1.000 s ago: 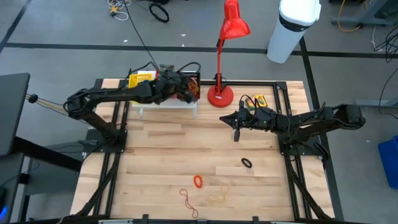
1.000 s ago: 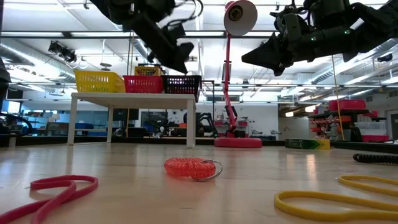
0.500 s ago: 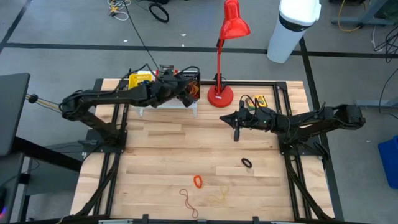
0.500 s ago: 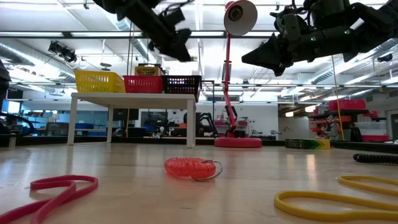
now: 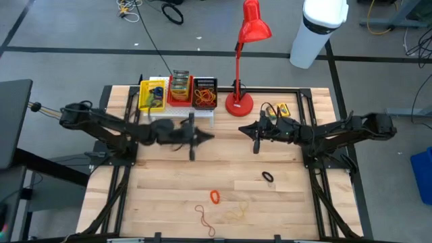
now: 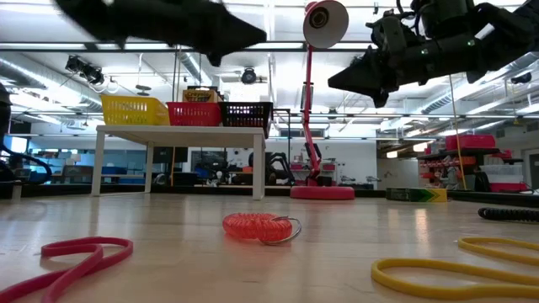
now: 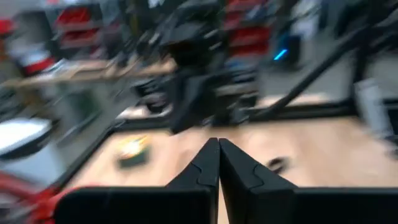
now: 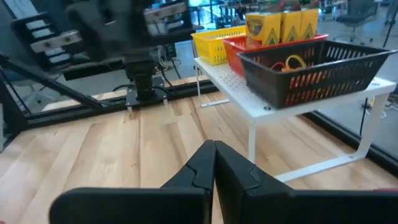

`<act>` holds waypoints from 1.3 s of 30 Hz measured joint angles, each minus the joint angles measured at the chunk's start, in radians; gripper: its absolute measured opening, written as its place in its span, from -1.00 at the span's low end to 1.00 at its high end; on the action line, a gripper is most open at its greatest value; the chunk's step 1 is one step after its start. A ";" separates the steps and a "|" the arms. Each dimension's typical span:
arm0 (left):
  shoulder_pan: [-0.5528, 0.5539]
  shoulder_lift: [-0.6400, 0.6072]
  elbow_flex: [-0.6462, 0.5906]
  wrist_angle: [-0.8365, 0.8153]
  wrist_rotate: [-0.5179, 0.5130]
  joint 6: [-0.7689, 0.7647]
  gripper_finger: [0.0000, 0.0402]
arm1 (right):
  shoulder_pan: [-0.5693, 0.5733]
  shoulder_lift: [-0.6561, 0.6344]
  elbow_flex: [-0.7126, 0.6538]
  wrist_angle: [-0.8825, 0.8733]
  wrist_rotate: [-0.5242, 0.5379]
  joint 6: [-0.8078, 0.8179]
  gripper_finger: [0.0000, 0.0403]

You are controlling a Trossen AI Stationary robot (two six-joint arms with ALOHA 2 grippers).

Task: Pick & Place Office Desk Supplies
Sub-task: Put the black spring rubber band into the yellow bin on the shelf

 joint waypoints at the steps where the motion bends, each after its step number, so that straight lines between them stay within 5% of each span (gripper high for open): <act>1: -0.017 0.003 -0.050 0.092 0.019 -0.006 -0.96 | 0.012 0.000 0.004 -0.019 0.018 -0.002 -0.92; 8: -0.067 0.014 -0.284 0.567 0.035 -0.022 -0.91 | 0.160 0.000 0.128 -0.326 0.227 0.002 -0.95; 16: -0.054 0.015 -0.318 0.580 0.035 -0.034 -0.92 | 0.420 0.003 0.237 -0.862 0.416 0.495 -0.93; 21: -0.053 0.015 -0.317 0.555 0.017 0.023 -0.92 | 0.578 0.066 0.312 -1.220 0.388 0.933 -0.93; 27: -0.053 0.015 -0.317 0.549 0.007 0.014 -0.92 | 0.714 0.173 0.332 -1.392 0.176 1.338 -0.78; 34: -0.052 0.015 -0.317 0.547 0.006 0.030 -0.92 | 0.788 0.281 0.332 -1.384 0.164 1.508 -0.34; 39: -0.052 0.015 -0.317 0.547 0.005 0.035 -0.92 | 0.787 0.329 0.332 -1.388 0.194 1.552 -0.22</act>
